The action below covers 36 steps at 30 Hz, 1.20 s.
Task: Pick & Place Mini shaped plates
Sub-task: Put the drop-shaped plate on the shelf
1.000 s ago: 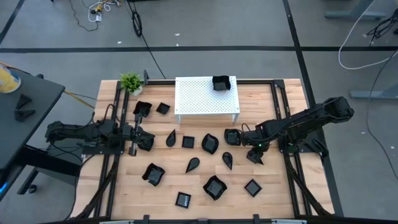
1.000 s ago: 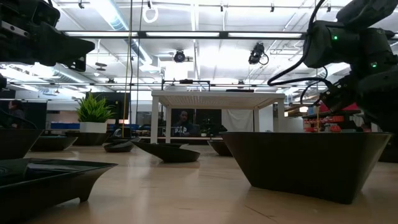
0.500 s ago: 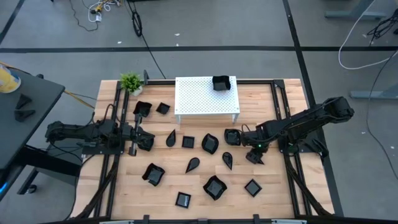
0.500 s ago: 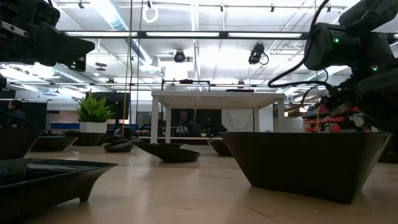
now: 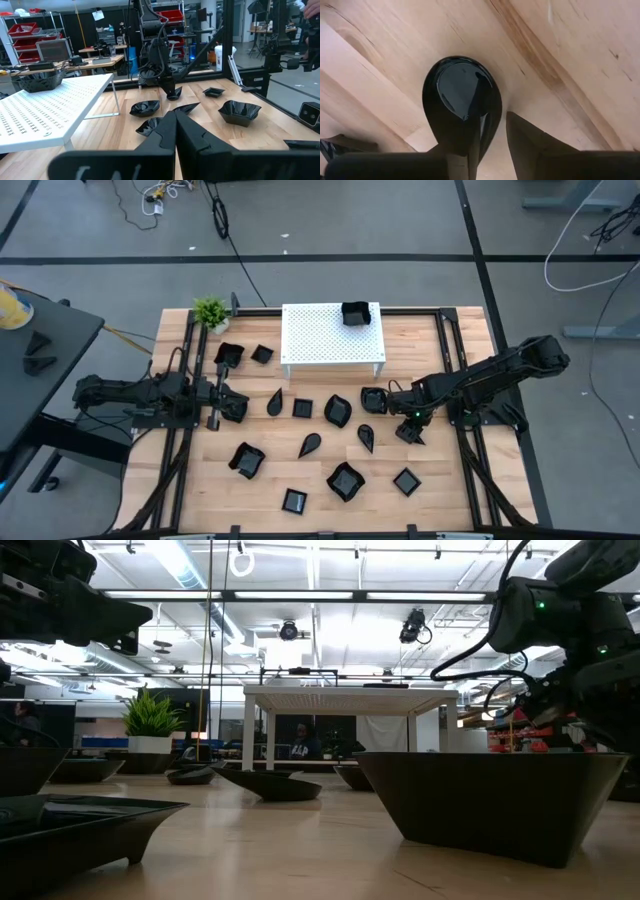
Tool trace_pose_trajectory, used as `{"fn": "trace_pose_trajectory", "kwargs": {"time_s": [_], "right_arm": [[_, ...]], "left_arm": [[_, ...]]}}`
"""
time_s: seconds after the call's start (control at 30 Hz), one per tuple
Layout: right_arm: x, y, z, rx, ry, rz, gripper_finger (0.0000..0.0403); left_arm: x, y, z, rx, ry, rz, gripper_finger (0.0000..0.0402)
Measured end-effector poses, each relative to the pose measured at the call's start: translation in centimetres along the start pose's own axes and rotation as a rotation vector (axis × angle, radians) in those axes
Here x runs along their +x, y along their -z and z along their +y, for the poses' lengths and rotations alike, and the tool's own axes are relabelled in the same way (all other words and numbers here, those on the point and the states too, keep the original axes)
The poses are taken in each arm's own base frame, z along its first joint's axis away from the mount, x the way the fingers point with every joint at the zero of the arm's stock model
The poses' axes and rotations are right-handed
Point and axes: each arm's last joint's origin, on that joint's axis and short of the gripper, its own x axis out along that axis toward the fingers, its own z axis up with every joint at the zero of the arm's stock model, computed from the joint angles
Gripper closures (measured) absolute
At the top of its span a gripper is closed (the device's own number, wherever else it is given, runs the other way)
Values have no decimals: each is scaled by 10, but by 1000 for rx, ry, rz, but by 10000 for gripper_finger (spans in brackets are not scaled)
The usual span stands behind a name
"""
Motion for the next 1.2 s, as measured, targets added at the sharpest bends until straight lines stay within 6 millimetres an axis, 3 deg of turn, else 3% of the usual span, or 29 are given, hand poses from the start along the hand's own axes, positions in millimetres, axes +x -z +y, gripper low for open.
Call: {"fn": "trace_pose_trajectory", "kwargs": {"time_s": [0.63,1.0,1.2], "right_arm": [[0,0,0,20,-3,1,390],[-1,0,1,17,-18,10,398],[-12,1,5,-1,-66,-20,399]], "left_arm": [[0,0,0,0,0,0,399],[0,0,0,0,0,0,399],[0,0,0,0,0,0,399]]}}
